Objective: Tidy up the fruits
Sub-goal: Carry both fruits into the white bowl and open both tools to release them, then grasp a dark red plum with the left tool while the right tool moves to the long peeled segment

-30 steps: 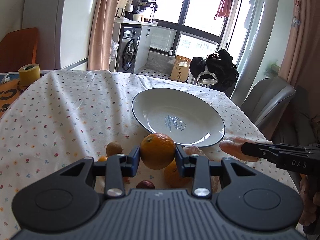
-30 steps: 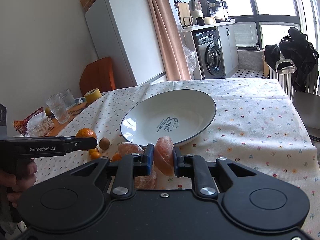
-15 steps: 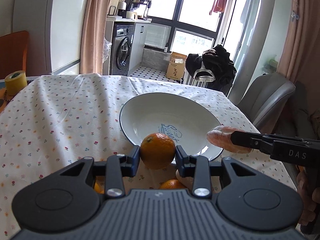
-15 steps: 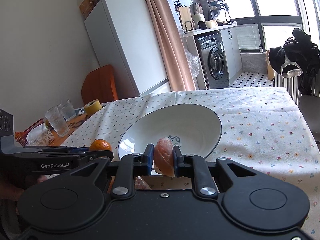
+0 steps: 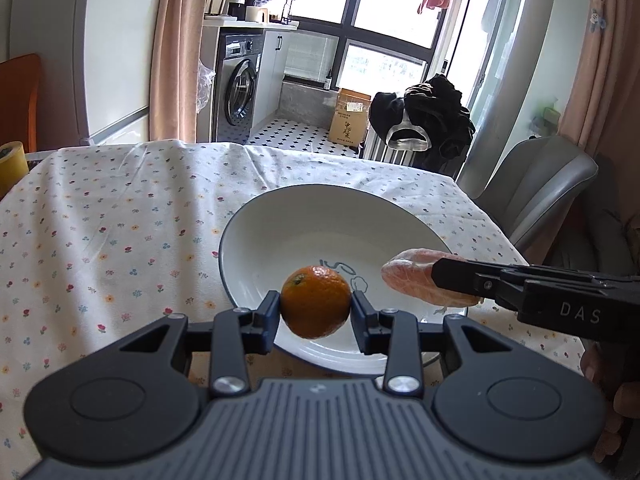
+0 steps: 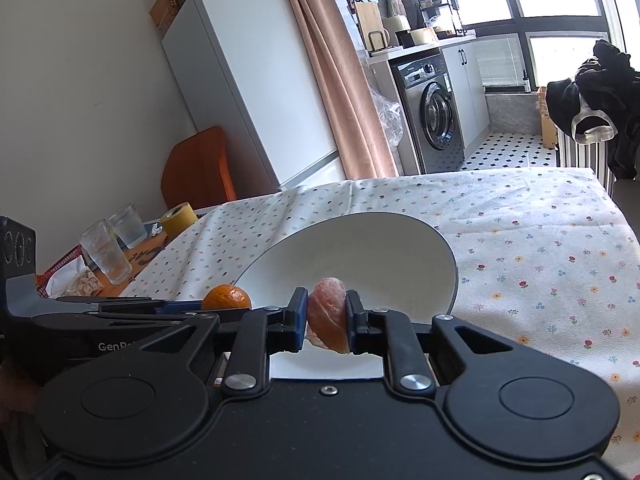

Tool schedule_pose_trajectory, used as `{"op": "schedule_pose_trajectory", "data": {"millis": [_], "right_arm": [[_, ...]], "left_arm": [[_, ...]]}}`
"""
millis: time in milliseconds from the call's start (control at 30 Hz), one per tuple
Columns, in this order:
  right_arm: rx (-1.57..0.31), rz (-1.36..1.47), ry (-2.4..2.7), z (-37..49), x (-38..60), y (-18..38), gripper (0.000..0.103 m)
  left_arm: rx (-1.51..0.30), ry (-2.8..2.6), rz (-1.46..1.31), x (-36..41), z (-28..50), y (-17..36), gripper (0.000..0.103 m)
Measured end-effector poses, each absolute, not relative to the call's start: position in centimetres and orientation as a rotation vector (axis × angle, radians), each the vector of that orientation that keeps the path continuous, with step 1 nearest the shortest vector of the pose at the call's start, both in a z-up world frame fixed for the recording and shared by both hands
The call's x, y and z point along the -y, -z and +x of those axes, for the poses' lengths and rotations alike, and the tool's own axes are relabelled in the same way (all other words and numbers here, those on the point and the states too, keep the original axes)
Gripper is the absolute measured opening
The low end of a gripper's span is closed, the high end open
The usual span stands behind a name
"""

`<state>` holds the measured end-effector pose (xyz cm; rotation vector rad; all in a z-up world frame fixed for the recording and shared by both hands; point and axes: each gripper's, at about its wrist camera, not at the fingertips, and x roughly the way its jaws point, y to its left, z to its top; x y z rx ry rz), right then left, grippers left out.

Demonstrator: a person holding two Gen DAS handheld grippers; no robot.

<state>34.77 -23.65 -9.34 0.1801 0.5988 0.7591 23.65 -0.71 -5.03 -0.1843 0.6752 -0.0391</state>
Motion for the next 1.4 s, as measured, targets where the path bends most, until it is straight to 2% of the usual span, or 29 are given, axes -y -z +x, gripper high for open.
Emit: {"op": "schedule_pose_trajectory", "data": {"millis": [167, 200, 233, 267, 300, 400, 567, 733, 933, 1400], "right_arm": [[-0.577, 0.185, -0.75, 35.2, 23.4, 9.1, 0.018], [-0.568, 0.189, -0.744, 35.4, 23.4, 9.0, 0.02], [-0.57, 0.194, -0.74, 35.5, 23.3, 9.0, 0.026], [-0.575, 0.196, -0.729, 35.5, 23.3, 9.0, 0.031], [-0.58, 0.197, -0.718, 35.5, 23.2, 9.1, 0.042], [-0.574, 0.199, -0.726, 35.0, 23.4, 9.0, 0.045], [-0.597, 0.193, -0.744, 34.3, 23.4, 9.0, 0.046], [-0.602, 0.19, -0.746, 33.3, 23.4, 9.0, 0.052], [-0.608, 0.189, -0.754, 31.6, 23.8, 8.9, 0.055], [-0.627, 0.167, -0.778, 28.4, 23.9, 9.2, 0.055]], "left_arm": [[-0.674, 0.028, -0.187, 0.4, 24.3, 5.0, 0.036], [-0.665, 0.022, -0.184, 0.4, 24.3, 4.9, 0.041], [-0.66, 0.014, -0.176, 0.3, 24.4, 4.7, 0.043], [-0.66, -0.001, -0.17, 0.3, 24.4, 4.6, 0.05], [-0.661, -0.018, -0.167, 0.1, 24.4, 4.5, 0.059], [-0.649, -0.038, -0.177, -0.5, 23.7, 4.2, 0.064], [-0.653, -0.04, -0.179, -1.0, 22.6, 4.1, 0.065], [-0.646, -0.035, -0.179, -1.0, 21.4, 4.1, 0.065], [-0.634, -0.031, -0.184, -1.2, 19.6, 4.1, 0.065], [-0.62, -0.036, -0.196, -1.4, 15.9, 4.6, 0.063]]}}
